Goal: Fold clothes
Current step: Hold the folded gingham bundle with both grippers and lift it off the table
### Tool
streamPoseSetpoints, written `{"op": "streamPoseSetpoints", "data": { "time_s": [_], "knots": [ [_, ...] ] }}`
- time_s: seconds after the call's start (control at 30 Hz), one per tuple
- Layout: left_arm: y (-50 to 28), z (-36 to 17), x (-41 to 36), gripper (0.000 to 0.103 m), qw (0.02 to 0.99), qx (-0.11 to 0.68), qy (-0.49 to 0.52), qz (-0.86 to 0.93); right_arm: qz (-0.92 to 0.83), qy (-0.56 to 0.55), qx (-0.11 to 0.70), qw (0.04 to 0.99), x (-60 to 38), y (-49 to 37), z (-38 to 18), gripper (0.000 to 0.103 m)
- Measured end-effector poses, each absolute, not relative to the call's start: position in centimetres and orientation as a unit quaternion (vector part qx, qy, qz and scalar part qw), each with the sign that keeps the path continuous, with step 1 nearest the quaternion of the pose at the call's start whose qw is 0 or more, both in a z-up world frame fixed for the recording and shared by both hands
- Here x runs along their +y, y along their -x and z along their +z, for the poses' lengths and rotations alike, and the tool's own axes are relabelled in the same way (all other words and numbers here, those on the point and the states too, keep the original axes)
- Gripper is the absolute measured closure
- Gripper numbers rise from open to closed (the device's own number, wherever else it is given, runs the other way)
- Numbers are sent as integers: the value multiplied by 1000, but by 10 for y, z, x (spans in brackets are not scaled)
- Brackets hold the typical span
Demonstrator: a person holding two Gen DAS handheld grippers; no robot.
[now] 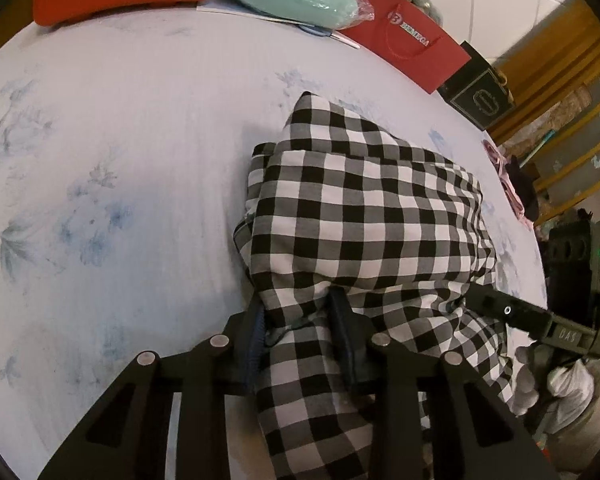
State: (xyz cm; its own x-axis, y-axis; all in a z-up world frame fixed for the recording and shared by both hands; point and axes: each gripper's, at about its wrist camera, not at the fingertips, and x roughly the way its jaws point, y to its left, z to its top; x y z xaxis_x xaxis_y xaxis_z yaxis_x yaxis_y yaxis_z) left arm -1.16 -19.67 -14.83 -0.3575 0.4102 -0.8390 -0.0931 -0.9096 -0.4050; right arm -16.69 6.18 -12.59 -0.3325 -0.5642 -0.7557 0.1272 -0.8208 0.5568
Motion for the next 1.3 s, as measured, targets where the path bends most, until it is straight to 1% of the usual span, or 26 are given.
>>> {"op": "streamPoseSetpoints", "data": {
  "time_s": [0.03, 0.07, 0.1, 0.17, 0.23, 0.33, 0.37, 0.43, 0.5, 0.57, 0.6, 0.63, 0.67, 0.73, 0.8, 0.93, 1.03, 1.13, 1.2, 1.23, 1.27, 1.3],
  "knots": [
    [10, -147, -196, 72, 153, -139, 544, 814, -786, -541, -203, 218, 62, 167, -125, 41],
    [9, -146, -194, 73, 148, -135, 544, 815, -781, -549, -203, 218, 61, 167, -123, 46],
    [9, -146, -192, 74, 143, -131, 544, 816, -776, -556, -202, 218, 61, 167, -122, 48],
    [9, -146, -190, 78, 139, -121, 542, 820, -776, -561, -190, 218, 59, 164, -121, 50],
    [11, -148, -190, 79, 143, -120, 539, 821, -782, -558, -174, 217, 56, 163, -118, 50],
    [8, -146, -191, 83, 145, -109, 537, 824, -785, -555, -169, 217, 56, 163, -117, 48],
    [7, -146, -190, 86, 145, -103, 537, 825, -786, -554, -168, 218, 56, 164, -117, 45],
    [4, -144, -189, 88, 145, -92, 536, 827, -786, -554, -169, 219, 54, 163, -116, 42],
    [3, -144, -188, 88, 146, -85, 534, 828, -787, -555, -159, 217, 51, 161, -118, 39],
    [5, -145, -193, 88, 146, -100, 532, 828, -789, -556, -141, 220, 48, 159, -118, 37],
    [4, -145, -195, 88, 146, -102, 532, 828, -788, -557, -137, 223, 48, 161, -119, 38],
    [1, -144, -196, 88, 143, -97, 532, 829, -786, -561, -137, 221, 49, 162, -119, 45],
    [-2, -144, -196, 88, 140, -91, 532, 830, -782, -567, -140, 218, 48, 164, -121, 48],
    [-5, -143, -190, 88, 133, -72, 528, 836, -783, -569, -133, 213, 44, 161, -120, 49],
    [-7, -145, -191, 88, 131, -78, 525, 837, -790, -562, -125, 211, 41, 159, -119, 49],
    [-12, -146, -199, 88, 133, -89, 524, 836, -791, -554, -142, 216, 44, 159, -121, 47],
    [-15, -147, -204, 88, 133, -100, 522, 836, -792, -546, -162, 221, 47, 160, -122, 41],
    [-19, -148, -214, 88, 135, -126, 520, 834, -795, -540, -166, 222, 48, 158, -123, 39],
    [-20, -149, -222, 88, 133, -152, 527, 825, -795, -542, -165, 218, 46, 159, -123, 44],
    [-20, -149, -225, 88, 130, -165, 533, 820, -788, -547, -183, 217, 46, 160, -122, 48],
    [-21, -147, -224, 88, 129, -160, 534, 820, -779, -551, -205, 216, 46, 162, -120, 54],
    [-22, -146, -223, 88, 127, -156, 535, 820, -777, -551, -209, 222, 46, 162, -118, 55]
  ]
}}
